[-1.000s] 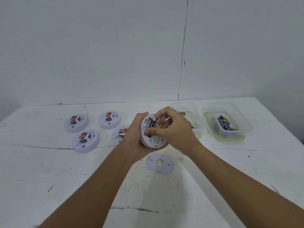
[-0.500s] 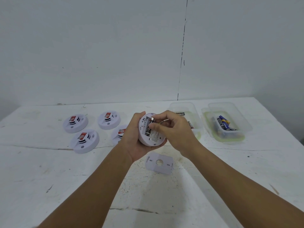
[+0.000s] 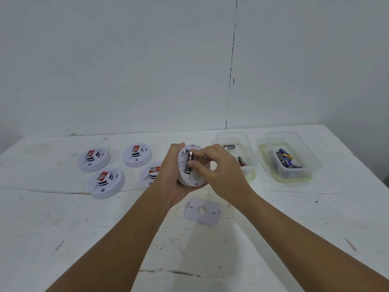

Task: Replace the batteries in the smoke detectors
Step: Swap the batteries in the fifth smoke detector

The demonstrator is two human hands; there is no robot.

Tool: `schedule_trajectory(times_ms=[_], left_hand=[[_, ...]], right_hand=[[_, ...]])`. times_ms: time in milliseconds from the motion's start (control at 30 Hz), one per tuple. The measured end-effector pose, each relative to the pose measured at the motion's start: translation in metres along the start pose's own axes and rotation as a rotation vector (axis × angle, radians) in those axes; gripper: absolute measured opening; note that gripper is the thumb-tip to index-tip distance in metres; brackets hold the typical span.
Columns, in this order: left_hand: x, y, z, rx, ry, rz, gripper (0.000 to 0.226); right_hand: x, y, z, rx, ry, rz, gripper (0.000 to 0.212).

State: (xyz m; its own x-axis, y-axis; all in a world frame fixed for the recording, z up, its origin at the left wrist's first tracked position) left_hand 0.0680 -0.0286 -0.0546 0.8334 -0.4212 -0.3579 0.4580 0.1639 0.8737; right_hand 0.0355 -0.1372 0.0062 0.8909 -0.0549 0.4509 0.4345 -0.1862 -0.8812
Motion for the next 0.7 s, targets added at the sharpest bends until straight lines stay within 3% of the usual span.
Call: schedule_trajectory(times_ms=[367,700], left_hand=[[0.010,0.002,-0.002,0.010,0.073,-0.016,0.033],[0.025,0.008,-0.003,0.111,0.113,-0.019,0.034]], right_hand=[[-0.002,0.002,0.010,-0.306,-0.042,-0.155,0.034],[0.001,0.008,0.007,-0.381,-0.050,-0.147,0.046]])
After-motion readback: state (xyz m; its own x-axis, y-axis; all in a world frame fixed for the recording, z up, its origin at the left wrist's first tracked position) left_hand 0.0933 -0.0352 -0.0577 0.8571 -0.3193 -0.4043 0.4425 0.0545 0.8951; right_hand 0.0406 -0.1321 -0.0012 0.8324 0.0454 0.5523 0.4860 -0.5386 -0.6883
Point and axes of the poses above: each hand's wrist, its own x-axis towards the middle knuckle, its own z-axis out of the palm, y = z × x, the point moved 9 cm from there along x, towards the middle knuckle, and after that the axes turned 15 degrees about x, right-handed, at the moved point
